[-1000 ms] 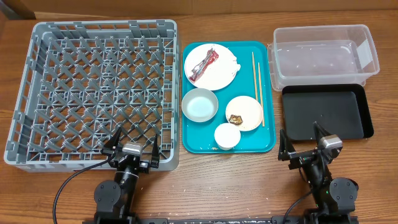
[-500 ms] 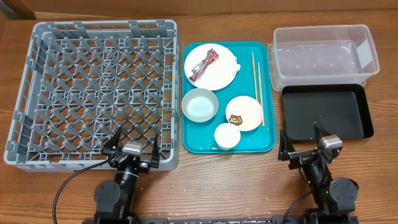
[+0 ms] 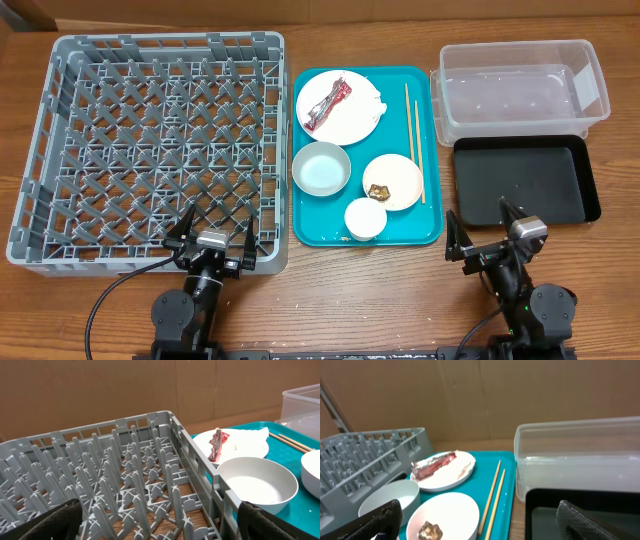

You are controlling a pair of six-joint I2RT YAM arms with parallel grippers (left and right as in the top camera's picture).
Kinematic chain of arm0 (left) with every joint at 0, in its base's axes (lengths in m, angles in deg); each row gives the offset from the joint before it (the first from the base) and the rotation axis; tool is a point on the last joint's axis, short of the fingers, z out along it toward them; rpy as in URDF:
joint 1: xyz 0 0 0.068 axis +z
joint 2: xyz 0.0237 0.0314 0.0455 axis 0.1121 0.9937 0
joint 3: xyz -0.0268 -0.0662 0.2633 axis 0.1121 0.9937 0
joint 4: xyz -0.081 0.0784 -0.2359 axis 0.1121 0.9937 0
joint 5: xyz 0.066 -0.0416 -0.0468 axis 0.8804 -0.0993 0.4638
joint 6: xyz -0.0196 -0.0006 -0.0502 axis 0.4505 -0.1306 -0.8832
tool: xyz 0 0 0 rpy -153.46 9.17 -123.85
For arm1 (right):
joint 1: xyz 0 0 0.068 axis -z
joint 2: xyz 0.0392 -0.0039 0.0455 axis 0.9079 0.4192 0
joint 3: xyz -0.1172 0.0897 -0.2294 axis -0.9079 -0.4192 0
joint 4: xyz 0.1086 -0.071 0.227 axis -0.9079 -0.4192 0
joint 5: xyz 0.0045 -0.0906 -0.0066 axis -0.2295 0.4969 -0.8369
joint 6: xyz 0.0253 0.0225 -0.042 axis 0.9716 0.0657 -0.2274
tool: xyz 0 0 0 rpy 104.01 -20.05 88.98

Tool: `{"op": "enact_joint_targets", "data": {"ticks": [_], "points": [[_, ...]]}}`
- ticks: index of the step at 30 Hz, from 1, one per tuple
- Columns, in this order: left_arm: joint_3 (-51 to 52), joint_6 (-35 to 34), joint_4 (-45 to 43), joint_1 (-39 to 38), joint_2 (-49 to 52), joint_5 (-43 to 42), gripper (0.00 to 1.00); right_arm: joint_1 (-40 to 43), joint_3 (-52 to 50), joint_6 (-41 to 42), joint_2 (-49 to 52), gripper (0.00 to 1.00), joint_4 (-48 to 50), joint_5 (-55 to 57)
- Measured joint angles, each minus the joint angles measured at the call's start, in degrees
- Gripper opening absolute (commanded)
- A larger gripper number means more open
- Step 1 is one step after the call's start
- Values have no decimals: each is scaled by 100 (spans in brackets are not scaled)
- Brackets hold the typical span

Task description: Sort waste into correct bins and load items into the dishwasher

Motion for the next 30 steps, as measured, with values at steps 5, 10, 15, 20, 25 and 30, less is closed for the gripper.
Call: {"op": "enact_joint_targets", "data": {"ticks": [5,10,15,20,25,30], "points": [[0,0,2,0,0,2,100,0,179,0,0,100,-28,-7],[0,0,2,0,0,0,100,0,243,2,2,100,-192,-9],[0,0,2,0,0,2,100,0,894,0,240,100,-671,-42],[0,0,-2,0,0,0,100,0,1853,0,1172,100,-944,-192],[0,2,-2,0,0,2,100,-2,3174,0,2693,100,-1038,-643],[7,0,-4,0,0,2,100,-9,5379,-2,5149,100,-1674,-1346]]}}
